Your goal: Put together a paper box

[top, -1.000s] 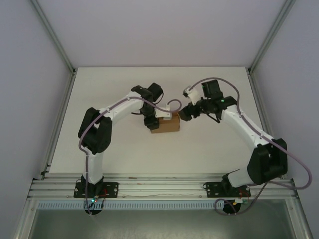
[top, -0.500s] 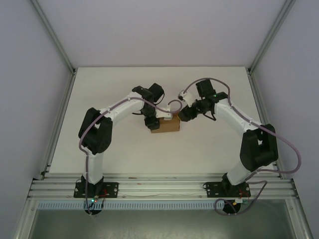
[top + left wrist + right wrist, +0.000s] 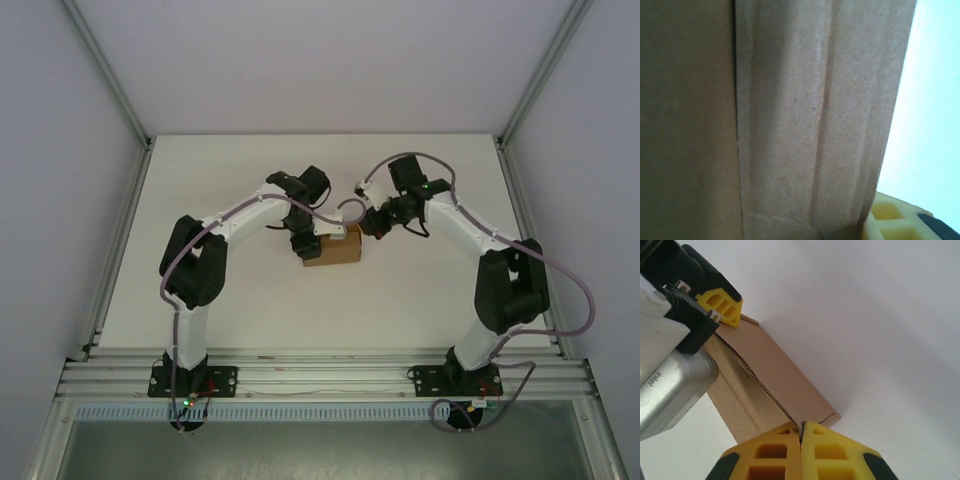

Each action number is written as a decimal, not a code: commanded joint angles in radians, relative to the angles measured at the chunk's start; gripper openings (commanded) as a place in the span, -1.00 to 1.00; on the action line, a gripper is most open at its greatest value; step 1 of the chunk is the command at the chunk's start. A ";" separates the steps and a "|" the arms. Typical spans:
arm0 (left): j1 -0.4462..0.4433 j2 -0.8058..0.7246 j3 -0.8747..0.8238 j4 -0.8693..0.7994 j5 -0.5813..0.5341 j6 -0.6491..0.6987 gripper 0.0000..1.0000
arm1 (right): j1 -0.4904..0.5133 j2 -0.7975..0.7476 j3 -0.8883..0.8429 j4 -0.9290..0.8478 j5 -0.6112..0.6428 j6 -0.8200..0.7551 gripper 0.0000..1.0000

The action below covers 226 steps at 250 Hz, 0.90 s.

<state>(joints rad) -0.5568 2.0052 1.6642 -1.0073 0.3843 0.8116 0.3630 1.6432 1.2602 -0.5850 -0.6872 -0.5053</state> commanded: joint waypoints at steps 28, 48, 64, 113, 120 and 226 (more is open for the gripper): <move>-0.009 0.047 0.061 0.035 0.020 -0.061 -0.18 | 0.107 -0.108 -0.085 0.200 0.256 0.546 -1.00; -0.011 0.056 0.072 0.032 0.021 -0.069 -0.18 | 0.114 -0.110 -0.097 0.215 0.250 0.681 -1.00; -0.011 0.056 0.074 0.033 0.024 -0.073 -0.18 | 0.135 -0.115 -0.115 0.235 0.261 0.722 -1.00; -0.011 0.060 0.071 0.031 0.017 -0.074 -0.16 | 0.145 -0.101 -0.089 0.185 0.334 0.753 -1.00; -0.011 0.061 0.069 0.030 0.014 -0.077 -0.16 | 0.145 -0.098 -0.089 0.188 0.336 0.761 -1.00; -0.011 0.064 0.053 0.035 0.002 -0.084 -0.14 | 0.102 -0.053 -0.017 0.133 0.234 0.872 -0.96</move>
<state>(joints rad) -0.5568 2.0361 1.7088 -1.0096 0.3847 0.7483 0.4767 1.5826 1.2018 -0.4438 -0.3748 0.3122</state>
